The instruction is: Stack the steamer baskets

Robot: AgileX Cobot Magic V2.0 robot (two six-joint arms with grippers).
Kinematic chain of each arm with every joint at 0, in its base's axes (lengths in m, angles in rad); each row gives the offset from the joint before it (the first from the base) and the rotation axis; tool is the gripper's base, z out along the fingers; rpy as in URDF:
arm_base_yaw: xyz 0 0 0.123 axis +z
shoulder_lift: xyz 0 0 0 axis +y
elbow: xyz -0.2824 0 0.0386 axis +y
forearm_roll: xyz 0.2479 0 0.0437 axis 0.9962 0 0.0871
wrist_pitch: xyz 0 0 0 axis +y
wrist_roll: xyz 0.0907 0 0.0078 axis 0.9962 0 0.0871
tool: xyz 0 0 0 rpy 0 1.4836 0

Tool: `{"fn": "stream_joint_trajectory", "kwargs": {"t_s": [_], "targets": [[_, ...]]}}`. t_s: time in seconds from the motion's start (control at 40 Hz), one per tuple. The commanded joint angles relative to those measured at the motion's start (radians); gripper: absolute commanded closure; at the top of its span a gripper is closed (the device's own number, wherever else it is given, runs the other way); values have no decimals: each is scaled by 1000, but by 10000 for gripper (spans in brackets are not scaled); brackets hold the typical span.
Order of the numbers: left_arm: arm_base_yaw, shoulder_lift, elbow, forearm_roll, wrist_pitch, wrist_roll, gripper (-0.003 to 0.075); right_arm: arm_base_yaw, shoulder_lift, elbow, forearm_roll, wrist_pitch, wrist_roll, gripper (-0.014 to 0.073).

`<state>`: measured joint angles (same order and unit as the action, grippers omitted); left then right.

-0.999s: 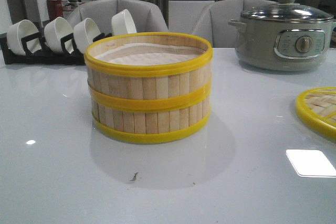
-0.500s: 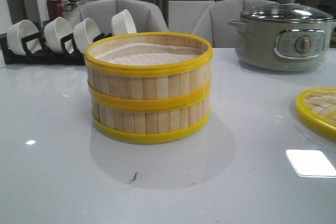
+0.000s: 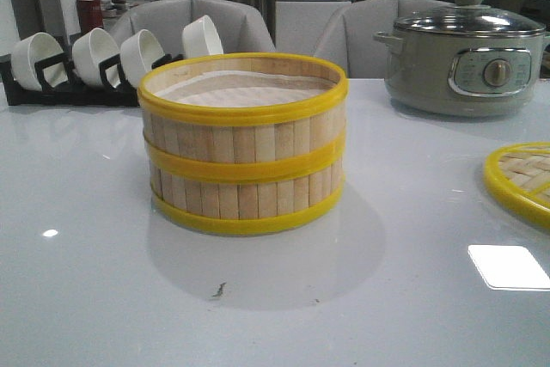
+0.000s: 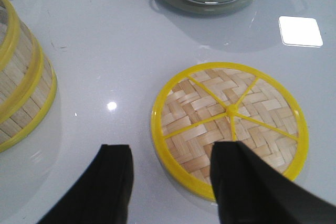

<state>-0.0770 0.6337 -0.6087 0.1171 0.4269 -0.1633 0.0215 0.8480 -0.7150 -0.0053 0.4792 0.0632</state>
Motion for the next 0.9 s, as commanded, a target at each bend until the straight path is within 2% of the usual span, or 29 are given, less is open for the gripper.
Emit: {"fn": "stream_joint_trajectory", "kwargs": {"t_s": [0.0, 0.874], "targets": [[-2, -3, -31, -5, -92, -12, 634, -1, -5, -37, -14, -78, -5, 151], [-2, -3, -31, -4, -92, -12, 635, -1, 16, -37, -13, -90, -4, 151]]}}
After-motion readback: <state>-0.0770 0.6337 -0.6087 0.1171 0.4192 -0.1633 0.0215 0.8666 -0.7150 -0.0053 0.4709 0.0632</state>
